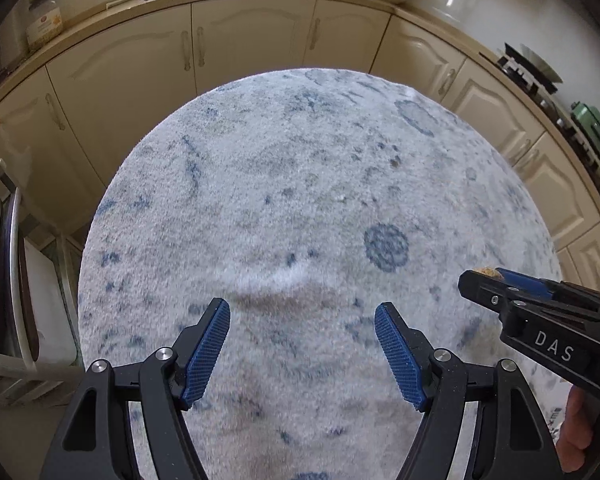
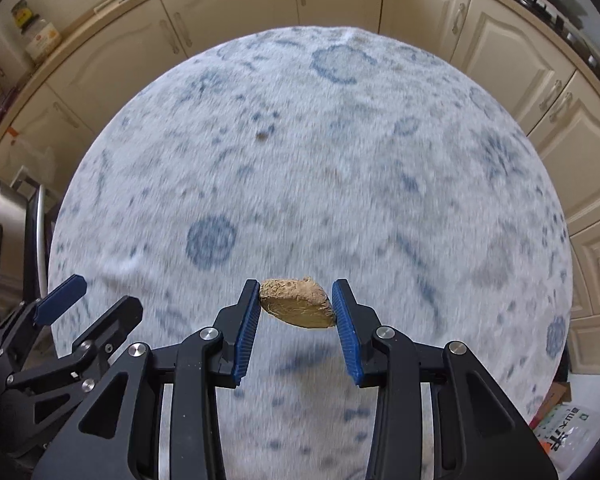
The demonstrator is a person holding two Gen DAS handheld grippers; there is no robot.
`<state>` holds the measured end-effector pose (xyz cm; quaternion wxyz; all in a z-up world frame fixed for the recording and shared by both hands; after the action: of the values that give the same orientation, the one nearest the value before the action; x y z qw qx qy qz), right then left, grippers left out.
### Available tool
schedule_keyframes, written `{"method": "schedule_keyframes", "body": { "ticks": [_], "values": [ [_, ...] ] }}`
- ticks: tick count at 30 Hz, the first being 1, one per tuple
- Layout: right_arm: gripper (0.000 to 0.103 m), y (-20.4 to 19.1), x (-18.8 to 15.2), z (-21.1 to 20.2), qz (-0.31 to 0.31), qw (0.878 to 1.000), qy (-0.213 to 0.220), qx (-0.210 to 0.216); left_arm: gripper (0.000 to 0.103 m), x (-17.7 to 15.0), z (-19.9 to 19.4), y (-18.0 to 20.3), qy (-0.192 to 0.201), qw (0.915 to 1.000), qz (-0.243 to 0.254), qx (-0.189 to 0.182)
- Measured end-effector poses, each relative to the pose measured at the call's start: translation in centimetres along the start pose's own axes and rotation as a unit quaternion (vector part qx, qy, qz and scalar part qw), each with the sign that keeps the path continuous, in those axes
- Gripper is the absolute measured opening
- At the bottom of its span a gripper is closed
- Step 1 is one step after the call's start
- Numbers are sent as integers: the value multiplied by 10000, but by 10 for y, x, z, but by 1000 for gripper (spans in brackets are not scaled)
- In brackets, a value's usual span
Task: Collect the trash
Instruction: 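Release the bread roll from the right tool onto the table, then grasp the bread roll with the left tool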
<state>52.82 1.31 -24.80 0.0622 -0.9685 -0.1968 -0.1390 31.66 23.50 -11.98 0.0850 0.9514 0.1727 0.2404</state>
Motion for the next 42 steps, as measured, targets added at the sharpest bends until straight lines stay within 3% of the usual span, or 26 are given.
{"method": "schedule_keyframes", "body": {
  "ticks": [6, 12, 13, 16, 20, 27, 38, 42],
  "values": [
    [38, -1, -41, -8, -83, 9998, -77, 159, 73, -40, -26, 4, -89, 9998, 41, -158],
    [40, -1, -69, -8, -116, 9998, -41, 150, 74, -59, -41, 8, -205, 9993, 86, -297],
    [43, -1, -72, -8, -138, 9998, -17, 105, 74, -60, -42, 9, -201, 9993, 104, -281],
    [72, 3, -75, -15, -198, 9994, 254, -124, 74, -63, -45, 15, -211, 9993, 197, -246],
    [76, 16, -76, -29, 58, 9991, 417, -97, 75, -65, -43, 25, -261, 9989, 259, -296],
    [89, 52, -78, -61, 446, 9935, 951, -436, 82, -62, -39, 50, -281, 9976, 450, -434],
    [90, 123, -107, -49, 1262, 9850, 858, -807, 84, -62, -11, 109, -490, 9926, 850, -711],
    [90, 140, -115, -41, 1492, 9844, 745, -559, 84, -64, 5, 126, -550, 9911, 1004, -685]
  ]
}}
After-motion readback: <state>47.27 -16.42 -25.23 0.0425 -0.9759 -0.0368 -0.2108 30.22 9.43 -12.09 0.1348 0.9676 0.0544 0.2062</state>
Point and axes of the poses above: each gripper's, at about its wrist camera, not at the fingertips, and z roughly the way its jaws point, y to its right, x to its top, the point moved 5 cm from there along z, roughly the way its jaws point, and after that the axes turned 4 degrees about -x, right-handed, at the moved point
